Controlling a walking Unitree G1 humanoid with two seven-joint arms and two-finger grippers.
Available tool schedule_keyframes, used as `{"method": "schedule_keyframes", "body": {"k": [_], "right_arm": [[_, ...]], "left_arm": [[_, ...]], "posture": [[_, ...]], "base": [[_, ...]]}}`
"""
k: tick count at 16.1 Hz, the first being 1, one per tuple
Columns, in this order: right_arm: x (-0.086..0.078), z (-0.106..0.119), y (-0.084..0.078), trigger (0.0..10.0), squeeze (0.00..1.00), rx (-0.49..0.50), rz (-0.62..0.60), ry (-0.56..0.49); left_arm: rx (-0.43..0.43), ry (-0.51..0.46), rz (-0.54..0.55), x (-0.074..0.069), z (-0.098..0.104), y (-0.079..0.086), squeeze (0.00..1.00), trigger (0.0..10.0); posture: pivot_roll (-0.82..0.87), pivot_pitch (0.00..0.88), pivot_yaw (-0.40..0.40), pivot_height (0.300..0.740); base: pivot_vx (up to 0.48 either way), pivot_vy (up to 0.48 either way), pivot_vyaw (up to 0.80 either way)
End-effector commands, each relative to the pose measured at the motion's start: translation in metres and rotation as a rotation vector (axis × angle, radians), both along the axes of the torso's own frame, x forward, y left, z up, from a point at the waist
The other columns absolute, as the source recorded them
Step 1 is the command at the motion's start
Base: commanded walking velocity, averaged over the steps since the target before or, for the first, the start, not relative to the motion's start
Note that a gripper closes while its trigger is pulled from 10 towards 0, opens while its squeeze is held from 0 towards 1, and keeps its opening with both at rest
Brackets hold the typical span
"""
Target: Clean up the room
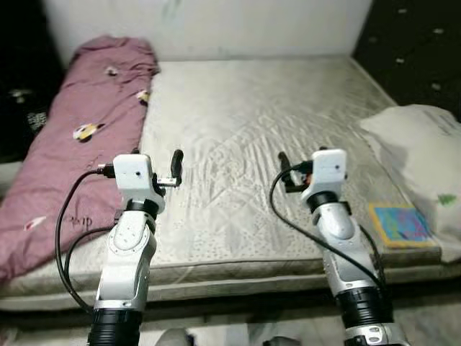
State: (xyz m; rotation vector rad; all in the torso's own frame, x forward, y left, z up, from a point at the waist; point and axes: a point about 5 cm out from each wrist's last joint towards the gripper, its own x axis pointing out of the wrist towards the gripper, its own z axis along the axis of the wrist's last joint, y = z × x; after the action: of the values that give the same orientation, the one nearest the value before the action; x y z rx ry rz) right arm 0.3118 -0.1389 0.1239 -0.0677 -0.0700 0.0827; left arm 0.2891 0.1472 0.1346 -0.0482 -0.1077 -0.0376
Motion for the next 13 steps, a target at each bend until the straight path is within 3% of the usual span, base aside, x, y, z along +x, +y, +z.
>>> {"method": "schedule_keyframes", "body": {"k": [1, 13], "right_arm": [[0.0023, 0.0048, 0.0096, 10.0, 0.00, 0.010, 0.025, -0.013], [0.0033, 0.0029, 0.0094, 10.0, 0.00, -0.004, 0.040, 0.002]], "left_arm": [[0.005, -0.004, 0.022, 0.0004, 0.0019, 0.0092, 0.00, 10.0], [-0.003, -0.012, 0.018, 0.0001, 0.0022, 0.0067, 0.00, 10.0]], "posture": [[0.01, 0.000, -0.022, 0.740], [0.01, 0.000, -0.028, 0.740]], "base": [[0.000, 0.480, 0.00], [0.000, 0.480, 0.00]]}}
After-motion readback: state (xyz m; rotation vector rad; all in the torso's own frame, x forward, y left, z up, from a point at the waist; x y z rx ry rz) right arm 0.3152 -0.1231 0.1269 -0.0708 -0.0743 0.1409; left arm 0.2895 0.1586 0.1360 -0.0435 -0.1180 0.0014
